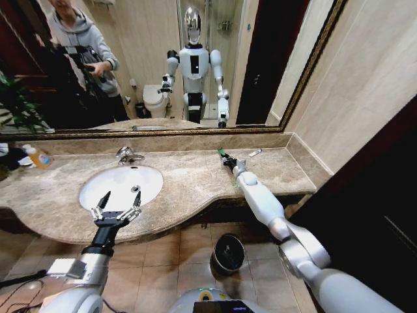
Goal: Pick up the trash from the sink and place it in the trash bin.
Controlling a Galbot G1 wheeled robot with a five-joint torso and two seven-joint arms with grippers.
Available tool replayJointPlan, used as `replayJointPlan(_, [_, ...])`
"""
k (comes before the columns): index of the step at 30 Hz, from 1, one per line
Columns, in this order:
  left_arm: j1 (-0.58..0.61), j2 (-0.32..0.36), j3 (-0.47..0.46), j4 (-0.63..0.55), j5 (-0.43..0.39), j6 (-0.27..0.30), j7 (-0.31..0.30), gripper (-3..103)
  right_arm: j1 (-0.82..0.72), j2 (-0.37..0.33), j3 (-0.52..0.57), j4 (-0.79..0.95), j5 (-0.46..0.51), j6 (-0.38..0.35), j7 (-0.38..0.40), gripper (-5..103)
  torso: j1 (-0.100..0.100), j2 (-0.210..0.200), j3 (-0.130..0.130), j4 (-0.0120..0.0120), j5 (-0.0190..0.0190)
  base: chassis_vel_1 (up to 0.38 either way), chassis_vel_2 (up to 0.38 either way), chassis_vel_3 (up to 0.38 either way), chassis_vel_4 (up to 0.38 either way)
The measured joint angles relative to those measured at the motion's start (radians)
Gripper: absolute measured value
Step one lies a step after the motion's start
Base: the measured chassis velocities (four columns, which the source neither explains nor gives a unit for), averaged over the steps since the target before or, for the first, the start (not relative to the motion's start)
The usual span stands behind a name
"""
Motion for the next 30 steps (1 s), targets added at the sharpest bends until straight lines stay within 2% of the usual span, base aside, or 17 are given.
replayJointPlan(3, [0.000,0.000,0.000,0.000,0.000,0.000,0.000,100,-0.107,-0.072,0.021,0.199,0.015,-0.007,0.034,21,0.000,0.000,0.000,-0.0001,-0.0004,0.000,0.000,0.000,0.000])
replayJointPlan(4, [0.000,0.000,0.000,0.000,0.000,0.000,0.000,100,-0.107,-0.072,0.021,0.199,0.015,-0.007,0.034,21,0.000,0.000,0.000,-0.0001,-0.0004,0.000,0.000,0.000,0.000])
replayJointPlan(6, [0.000,0.000,0.000,0.000,0.000,0.000,0.000,100,-0.228,-0.131,0.050,0.391,0.041,-0.027,0.068,21,0.000,0.000,0.000,-0.0001,-0.0004,0.000,0.000,0.000,0.000])
replayJointPlan(7, [0.000,0.000,0.000,0.000,0.000,0.000,0.000,100,-0.228,-0.131,0.050,0.391,0.041,-0.027,0.068,21,0.000,0.000,0.000,-0.0001,-0.0004,0.000,0.000,0.000,0.000])
replayJointPlan(9, [0.000,0.000,0.000,0.000,0.000,0.000,0.000,100,-0.353,-0.164,0.082,0.545,0.054,-0.041,0.097,21,0.000,0.000,0.000,-0.0001,-0.0004,0.000,0.000,0.000,0.000])
replayJointPlan(10, [0.000,0.000,0.000,0.000,0.000,0.000,0.000,100,-0.353,-0.164,0.082,0.545,0.054,-0.041,0.097,21,0.000,0.000,0.000,-0.0001,-0.0004,0.000,0.000,0.000,0.000])
replayJointPlan(12, [0.000,0.000,0.000,0.000,0.000,0.000,0.000,100,-0.475,-0.181,0.129,0.675,0.057,-0.053,0.115,21,0.000,0.000,0.000,-0.0002,-0.0001,0.000,0.000,0.000,0.000])
replayJointPlan(13, [0.000,0.000,0.000,0.000,0.000,0.000,0.000,100,-0.475,-0.181,0.129,0.675,0.057,-0.053,0.115,21,0.000,0.000,0.000,-0.0002,-0.0001,0.000,0.000,0.000,0.000])
replayJointPlan(16, [0.000,0.000,0.000,0.000,0.000,0.000,0.000,100,-0.654,-0.204,0.206,0.851,0.043,-0.050,0.124,21,0.000,0.000,0.000,0.0001,-0.0001,0.000,0.000,0.000,0.000])
replayJointPlan(17, [0.000,0.000,0.000,0.000,0.000,0.000,0.000,100,-0.654,-0.204,0.206,0.851,0.043,-0.050,0.124,21,0.000,0.000,0.000,0.0001,-0.0001,0.000,0.000,0.000,0.000])
replayJointPlan(20, [0.000,0.000,0.000,0.000,0.000,0.000,0.000,100,-0.836,-0.210,0.285,0.945,-0.014,-0.008,0.124,21,0.000,0.000,0.000,-0.0004,-0.0002,0.000,0.000,0.000,0.000])
replayJointPlan(30, [0.000,0.000,0.000,0.000,0.000,0.000,0.000,100,-1.026,-0.171,0.283,0.976,-0.129,0.078,0.095,21,0.000,0.000,0.000,0.0000,-0.0005,0.000,0.000,0.000,0.000])
